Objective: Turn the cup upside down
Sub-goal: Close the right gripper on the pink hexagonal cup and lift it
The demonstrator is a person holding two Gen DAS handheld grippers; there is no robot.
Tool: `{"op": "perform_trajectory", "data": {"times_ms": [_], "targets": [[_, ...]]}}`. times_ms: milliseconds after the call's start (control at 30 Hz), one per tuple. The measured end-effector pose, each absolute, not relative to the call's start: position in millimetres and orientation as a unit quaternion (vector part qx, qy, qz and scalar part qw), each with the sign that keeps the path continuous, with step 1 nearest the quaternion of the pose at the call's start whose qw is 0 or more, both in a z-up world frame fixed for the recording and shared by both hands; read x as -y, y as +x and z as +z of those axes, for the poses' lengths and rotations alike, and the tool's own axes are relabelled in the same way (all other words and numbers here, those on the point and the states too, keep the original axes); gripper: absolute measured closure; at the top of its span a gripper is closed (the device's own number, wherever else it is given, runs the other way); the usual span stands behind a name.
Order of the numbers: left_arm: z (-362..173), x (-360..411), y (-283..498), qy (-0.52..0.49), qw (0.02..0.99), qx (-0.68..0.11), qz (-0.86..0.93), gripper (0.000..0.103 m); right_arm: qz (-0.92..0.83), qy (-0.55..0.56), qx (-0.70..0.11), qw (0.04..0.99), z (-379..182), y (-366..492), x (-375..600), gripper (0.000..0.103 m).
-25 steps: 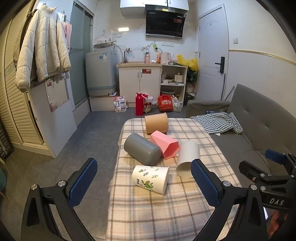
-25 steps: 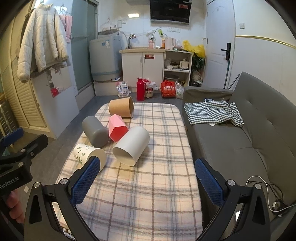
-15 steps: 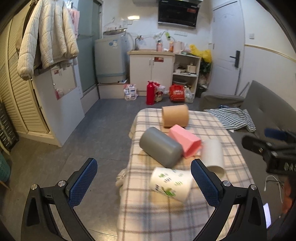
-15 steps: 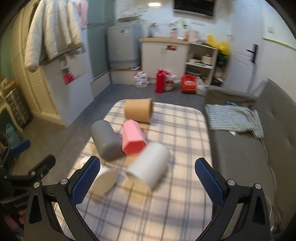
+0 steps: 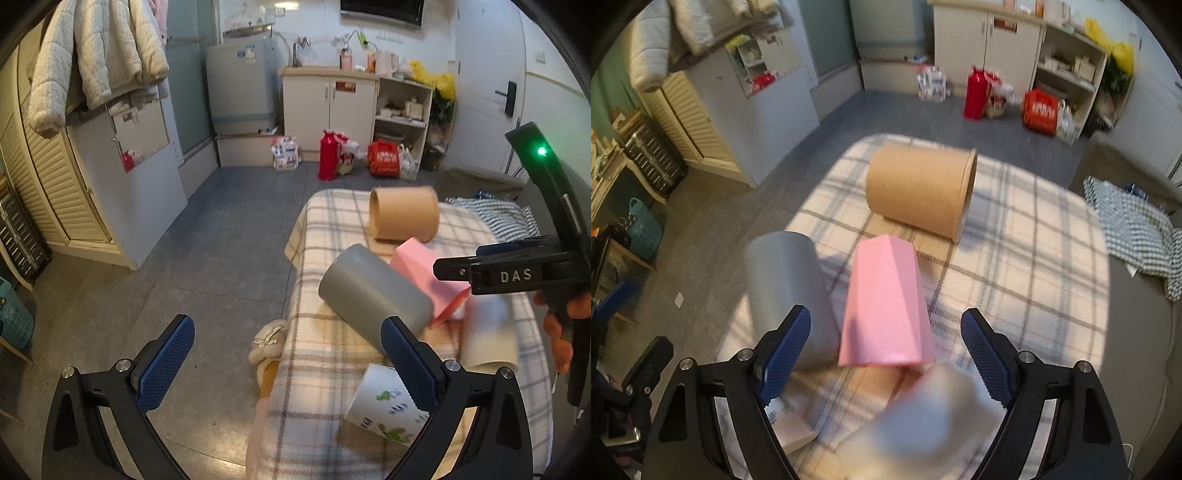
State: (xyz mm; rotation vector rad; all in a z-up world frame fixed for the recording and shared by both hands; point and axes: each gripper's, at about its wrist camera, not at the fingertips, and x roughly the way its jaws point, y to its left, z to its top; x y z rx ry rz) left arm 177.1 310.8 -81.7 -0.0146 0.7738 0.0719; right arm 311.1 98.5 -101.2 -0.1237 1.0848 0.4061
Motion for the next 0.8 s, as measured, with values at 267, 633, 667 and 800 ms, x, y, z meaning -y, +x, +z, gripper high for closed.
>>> {"op": "perform_trajectory", "data": {"times_ms": [267,633,667,800], "targets": [[-102,-308,197,-0.007,0.919,-0.393,0.026,0.000,0.190,-0.048,-0.541,0.818,-133,339,-101,0.021],[-109,-302,199,-0.010,0.914,-0.406,0.023,0.000,0.203,-0.019,-0.577,0.791,-156,357,-108,0.041],[-108,-302,199,-0.009,0.914,-0.405,0.023,0.000,0.202,-0.019,-0.576,0.792,-155,356,-109,0.041],[-100,-299,195,-0.007,0.918,-0.396,0.024,0.000,0.203,-0.010,-0.555,0.806,-133,351,-107,0.041]]}}
